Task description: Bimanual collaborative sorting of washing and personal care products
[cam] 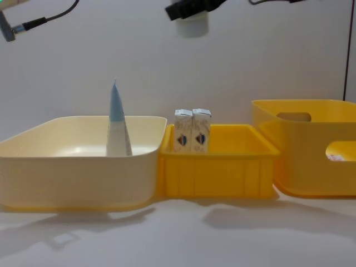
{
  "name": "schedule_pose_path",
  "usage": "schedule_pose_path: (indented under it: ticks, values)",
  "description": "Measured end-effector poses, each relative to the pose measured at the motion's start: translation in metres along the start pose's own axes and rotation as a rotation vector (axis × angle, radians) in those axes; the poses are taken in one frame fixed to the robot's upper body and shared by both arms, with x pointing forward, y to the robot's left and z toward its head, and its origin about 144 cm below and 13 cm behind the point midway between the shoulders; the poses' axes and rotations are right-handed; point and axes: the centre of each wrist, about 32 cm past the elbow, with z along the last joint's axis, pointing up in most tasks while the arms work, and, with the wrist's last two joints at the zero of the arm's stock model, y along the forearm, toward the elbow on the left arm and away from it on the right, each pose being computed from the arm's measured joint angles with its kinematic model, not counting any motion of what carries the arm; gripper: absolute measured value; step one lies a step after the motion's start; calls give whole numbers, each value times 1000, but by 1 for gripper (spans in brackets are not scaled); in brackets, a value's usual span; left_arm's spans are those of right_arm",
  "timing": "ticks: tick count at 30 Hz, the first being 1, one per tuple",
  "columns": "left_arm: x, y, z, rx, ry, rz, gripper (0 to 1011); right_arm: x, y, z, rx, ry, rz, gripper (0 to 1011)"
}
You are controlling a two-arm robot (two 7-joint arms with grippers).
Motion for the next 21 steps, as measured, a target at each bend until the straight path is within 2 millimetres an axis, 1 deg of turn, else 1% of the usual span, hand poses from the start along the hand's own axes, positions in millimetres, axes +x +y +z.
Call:
schedule_pose_path:
  ticks: [12,21]
  values:
    - [0,0,0,0,0,0,1003,19,-32,-15,-94,65,-143,612]
    - [0,0,0,0,0,0,1003,31,-41,-24,-191,130,-226,612]
